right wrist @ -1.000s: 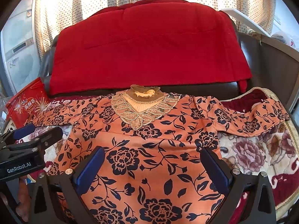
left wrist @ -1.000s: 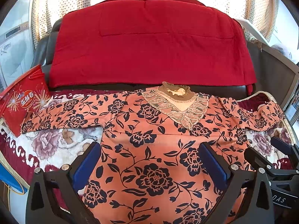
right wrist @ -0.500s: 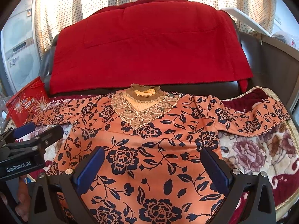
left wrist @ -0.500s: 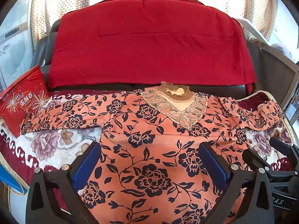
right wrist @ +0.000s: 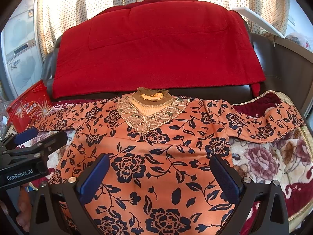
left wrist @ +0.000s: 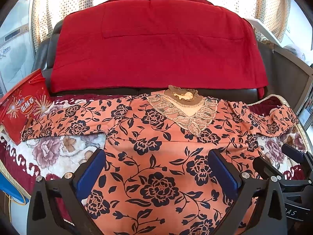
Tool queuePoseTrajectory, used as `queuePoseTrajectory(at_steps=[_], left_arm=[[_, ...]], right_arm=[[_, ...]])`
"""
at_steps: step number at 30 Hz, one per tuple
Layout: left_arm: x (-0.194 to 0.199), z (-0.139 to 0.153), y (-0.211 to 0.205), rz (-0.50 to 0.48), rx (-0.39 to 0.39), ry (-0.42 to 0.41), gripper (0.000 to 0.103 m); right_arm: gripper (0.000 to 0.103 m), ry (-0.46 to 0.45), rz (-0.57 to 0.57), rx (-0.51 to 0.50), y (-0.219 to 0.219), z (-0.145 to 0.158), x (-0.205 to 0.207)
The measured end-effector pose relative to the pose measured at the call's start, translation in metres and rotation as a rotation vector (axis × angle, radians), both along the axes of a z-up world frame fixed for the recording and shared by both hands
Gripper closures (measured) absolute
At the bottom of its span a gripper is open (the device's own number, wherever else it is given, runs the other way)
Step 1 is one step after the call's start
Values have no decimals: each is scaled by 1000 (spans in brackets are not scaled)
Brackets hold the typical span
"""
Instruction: Fold small clothes
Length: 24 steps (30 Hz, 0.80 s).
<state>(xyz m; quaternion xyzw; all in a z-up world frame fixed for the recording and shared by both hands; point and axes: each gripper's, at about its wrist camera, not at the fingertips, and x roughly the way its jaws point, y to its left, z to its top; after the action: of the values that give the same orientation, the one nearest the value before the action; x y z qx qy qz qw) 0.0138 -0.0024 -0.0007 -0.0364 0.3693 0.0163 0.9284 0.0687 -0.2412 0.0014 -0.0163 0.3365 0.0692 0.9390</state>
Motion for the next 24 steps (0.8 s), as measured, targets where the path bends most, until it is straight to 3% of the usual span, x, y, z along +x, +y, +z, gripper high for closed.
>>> queuePoseTrajectory(at_steps=[7,11,15,19,21,24], left_arm=[[6,-8,3,-4,-8,21,0],[12,-43,16,15,-17,86,0],[24,-95,33,64,-26,231,0],[29,-119,32,63,0,262,0],[30,-126,28,46,9,283,0],[31,-133,26,41,12,280,0]], right_arm=[[0,13,-1,28,-12,-6,4],[0,50,-28,158,-54,-19,4],[0,73,-179,372,-148,-41,4],[0,29,-394,578,-262,-55,13],[0,-43,-485,705,-327,-54,25],[1,-86,-615,782,-402,-47,50]])
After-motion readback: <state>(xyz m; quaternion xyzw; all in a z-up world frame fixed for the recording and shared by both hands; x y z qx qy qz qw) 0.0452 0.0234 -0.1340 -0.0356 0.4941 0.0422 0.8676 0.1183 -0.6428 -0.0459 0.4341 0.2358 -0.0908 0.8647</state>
